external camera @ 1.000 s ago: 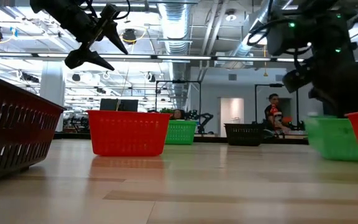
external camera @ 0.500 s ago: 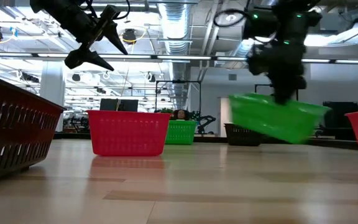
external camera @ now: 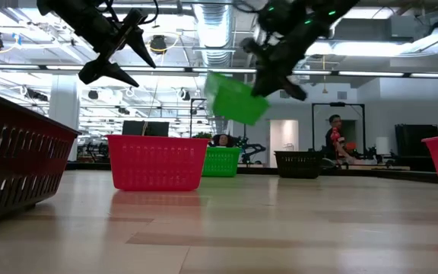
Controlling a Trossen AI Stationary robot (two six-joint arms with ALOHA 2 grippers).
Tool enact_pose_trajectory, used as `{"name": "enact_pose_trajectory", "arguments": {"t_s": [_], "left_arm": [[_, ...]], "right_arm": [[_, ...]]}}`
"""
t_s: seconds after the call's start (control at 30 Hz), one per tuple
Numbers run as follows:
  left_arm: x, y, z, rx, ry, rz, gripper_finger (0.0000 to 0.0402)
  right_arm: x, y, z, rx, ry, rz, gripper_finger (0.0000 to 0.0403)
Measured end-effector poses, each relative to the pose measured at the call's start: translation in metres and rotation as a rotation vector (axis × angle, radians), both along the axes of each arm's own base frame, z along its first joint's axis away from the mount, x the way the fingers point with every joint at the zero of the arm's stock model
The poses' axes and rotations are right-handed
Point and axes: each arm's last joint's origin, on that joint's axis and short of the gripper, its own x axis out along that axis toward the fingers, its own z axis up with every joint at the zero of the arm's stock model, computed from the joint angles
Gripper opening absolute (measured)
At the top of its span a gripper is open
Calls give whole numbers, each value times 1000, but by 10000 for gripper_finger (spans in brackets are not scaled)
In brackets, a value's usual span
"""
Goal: Stack baskets by color
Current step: Stack the bottom green bin on top of the top green bins
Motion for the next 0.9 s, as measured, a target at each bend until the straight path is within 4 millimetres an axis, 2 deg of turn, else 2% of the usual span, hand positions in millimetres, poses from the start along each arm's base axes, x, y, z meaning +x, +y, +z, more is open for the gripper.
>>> {"name": "enact_pose_trajectory", "arguments": {"t_s": [0.2, 0.37, 0.5, 0.63, 0.9], "left_arm": [[0, 0, 0, 1, 1, 4, 256], [0, 1, 0, 6, 4, 13, 256], [0, 1, 0, 6, 4, 13, 256], [0, 1, 0, 5, 4, 14, 256], [0, 1, 0, 8, 6, 19, 256]], "right_arm": [[38, -47, 4, -16, -19, -63, 9], [55, -77, -8, 18, 56, -108, 10], [64, -86, -20, 46, 111, -115, 11], [64, -89, -35, 80, 172, -120, 13], [54, -95, -32, 74, 214, -156, 15]]}}
